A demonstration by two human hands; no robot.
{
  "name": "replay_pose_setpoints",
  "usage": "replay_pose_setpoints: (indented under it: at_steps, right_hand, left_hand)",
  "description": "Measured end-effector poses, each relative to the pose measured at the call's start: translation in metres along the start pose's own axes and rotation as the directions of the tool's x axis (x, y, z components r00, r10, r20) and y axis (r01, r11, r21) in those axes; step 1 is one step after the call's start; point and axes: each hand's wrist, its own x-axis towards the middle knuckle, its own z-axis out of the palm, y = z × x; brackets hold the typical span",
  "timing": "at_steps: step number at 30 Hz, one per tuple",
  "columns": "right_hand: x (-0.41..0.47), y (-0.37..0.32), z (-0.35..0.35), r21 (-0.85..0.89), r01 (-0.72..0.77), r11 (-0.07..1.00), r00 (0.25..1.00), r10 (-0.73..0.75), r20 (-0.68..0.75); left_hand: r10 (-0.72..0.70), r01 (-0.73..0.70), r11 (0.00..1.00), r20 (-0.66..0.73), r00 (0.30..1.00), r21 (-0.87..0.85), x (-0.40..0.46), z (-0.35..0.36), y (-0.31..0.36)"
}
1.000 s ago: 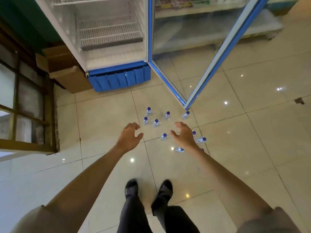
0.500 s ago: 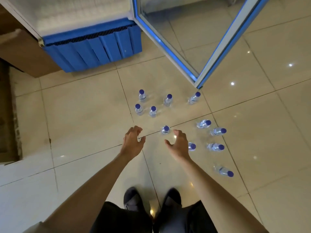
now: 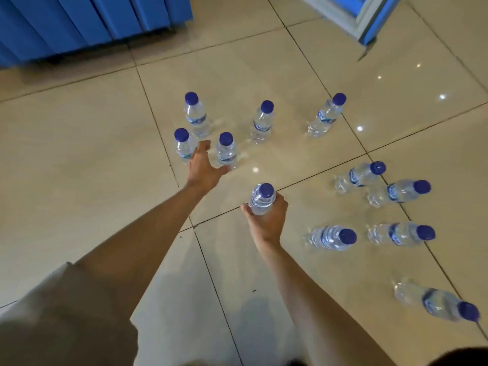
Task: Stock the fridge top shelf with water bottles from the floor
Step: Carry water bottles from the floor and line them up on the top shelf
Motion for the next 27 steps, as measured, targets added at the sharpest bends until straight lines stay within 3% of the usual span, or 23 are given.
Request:
replay_pose_setpoints:
  at_steps: [7, 11, 17, 22, 27]
  right_hand:
    - [0.016, 0.024, 0.004, 0.027, 0.129, 0.991, 0.992, -0.129, 0.009]
    - [0.02, 0.024, 0.006, 0.011, 0.111, 0.994, 0.994, -0.111, 0.015]
    - [0.02, 0.014, -0.001, 0.003, 0.1, 0.995, 0.994, -0.101, 0.041]
    - [0.003, -0.045, -0.036, 0.014, 0.096, 0.995, 0.995, -0.096, 0.04]
    - [-0.037, -0.167, -0.103, 0.013, 0.109, 0.994, 0.99, -0.11, 0.088]
  left_hand:
    - [-0.026, 0.023, 0.992, -0.029, 0.999, -0.123, 0.036, 0.04, -0.013]
    - [-0.057, 0.045, 0.987, -0.072, 0.996, -0.157, 0.035, 0.045, -0.014]
    - [0.016, -0.022, 0.992, -0.045, 0.999, -0.124, 0.008, 0.036, -0.01]
    - [0.029, -0.032, 0.992, -0.027, 0.999, -0.125, -0.031, -0.017, 0.035]
    - [-0.011, 0.006, 0.987, -0.025, 1.0, -0.16, -0.091, -0.114, 0.134]
